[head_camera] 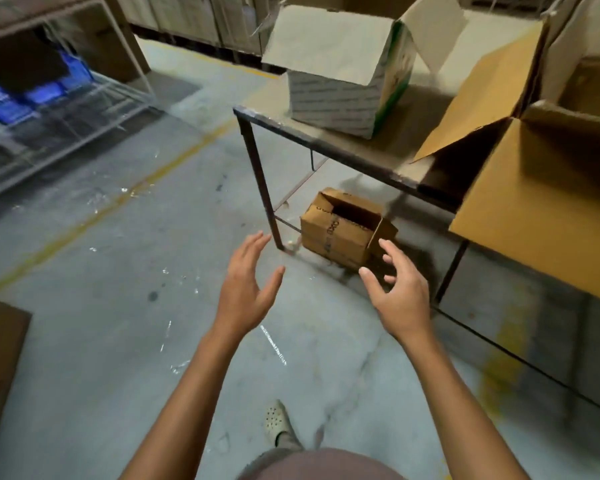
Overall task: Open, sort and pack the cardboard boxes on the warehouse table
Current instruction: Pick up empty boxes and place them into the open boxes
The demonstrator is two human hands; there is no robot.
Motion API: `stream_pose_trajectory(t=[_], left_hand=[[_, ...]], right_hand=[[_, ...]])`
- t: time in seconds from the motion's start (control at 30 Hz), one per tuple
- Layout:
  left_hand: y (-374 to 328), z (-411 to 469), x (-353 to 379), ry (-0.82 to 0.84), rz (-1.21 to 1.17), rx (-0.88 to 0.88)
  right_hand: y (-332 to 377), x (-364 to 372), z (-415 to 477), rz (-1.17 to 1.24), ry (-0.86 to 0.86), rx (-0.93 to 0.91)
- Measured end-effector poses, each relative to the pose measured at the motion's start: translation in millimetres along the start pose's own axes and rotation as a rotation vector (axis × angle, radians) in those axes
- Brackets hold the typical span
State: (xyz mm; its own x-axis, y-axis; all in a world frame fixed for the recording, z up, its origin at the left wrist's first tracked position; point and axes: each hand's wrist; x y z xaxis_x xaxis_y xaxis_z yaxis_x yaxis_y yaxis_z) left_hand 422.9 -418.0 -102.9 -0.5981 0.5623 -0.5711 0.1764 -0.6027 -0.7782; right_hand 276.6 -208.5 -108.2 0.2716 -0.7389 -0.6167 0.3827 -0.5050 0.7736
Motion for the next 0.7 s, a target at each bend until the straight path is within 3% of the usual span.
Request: stream_pose_trajectory(t=[0.27,0.7], left_hand=[[79,42,-65,0.067,0.034,0.022],[88,209,-108,-0.026,-0.031,0.224]], right_hand=[[67,110,28,0.006,0.029,0.018],[147,126,156,0.011,-0.148,-0.126]])
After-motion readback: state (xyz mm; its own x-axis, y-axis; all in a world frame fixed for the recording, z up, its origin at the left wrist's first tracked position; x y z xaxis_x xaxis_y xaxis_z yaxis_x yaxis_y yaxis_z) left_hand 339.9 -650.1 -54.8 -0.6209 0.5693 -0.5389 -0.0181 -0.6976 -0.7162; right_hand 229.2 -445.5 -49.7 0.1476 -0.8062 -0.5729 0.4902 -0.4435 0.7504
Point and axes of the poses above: each hand's wrist, its own z-axis towards the middle knuckle, its own x-axis out of the palm, y = z × x, and after that the axes turned 9 degrees about -z, right-handed
